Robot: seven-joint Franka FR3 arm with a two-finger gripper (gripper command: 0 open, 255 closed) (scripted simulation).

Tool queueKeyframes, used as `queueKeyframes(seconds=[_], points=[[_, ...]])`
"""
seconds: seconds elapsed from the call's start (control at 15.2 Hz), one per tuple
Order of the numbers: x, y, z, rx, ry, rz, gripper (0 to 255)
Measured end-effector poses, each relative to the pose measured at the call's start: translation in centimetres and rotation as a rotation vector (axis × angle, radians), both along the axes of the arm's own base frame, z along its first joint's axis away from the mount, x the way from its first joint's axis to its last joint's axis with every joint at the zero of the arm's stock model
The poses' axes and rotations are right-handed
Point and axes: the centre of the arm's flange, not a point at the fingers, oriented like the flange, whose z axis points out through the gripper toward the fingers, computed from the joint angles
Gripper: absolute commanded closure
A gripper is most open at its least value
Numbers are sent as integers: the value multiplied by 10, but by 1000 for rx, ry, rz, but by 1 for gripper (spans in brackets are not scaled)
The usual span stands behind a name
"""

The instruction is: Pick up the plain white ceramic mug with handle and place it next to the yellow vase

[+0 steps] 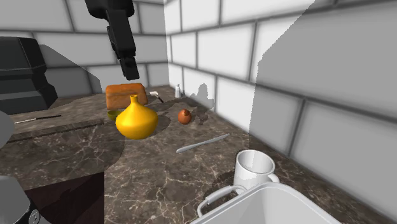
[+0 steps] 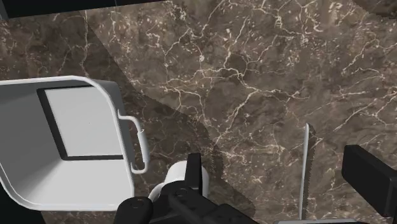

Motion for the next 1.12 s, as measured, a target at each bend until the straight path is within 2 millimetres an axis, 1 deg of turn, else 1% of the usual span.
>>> queueKeyframes(seconds=[0.07, 0.13, 0.2, 0.26, 0.33, 0.4, 0.46, 0.66, 0.73, 1.12], points=[[0, 0, 0, 0, 0, 0, 0], [4, -2, -3, 1, 0, -3, 0], [10, -3, -11, 3, 0, -7, 0], [24, -3, -18, 6, -1, -13, 0], [32, -2, -24, 8, -1, -18, 0], [42, -7, -33, 10, -1, -24, 0], [52, -7, -42, 13, -2, -30, 0], [84, -12, -63, 21, -5, -48, 0], [90, -15, -70, 24, -5, -54, 0], [154, -28, -120, 39, -10, -90, 0]])
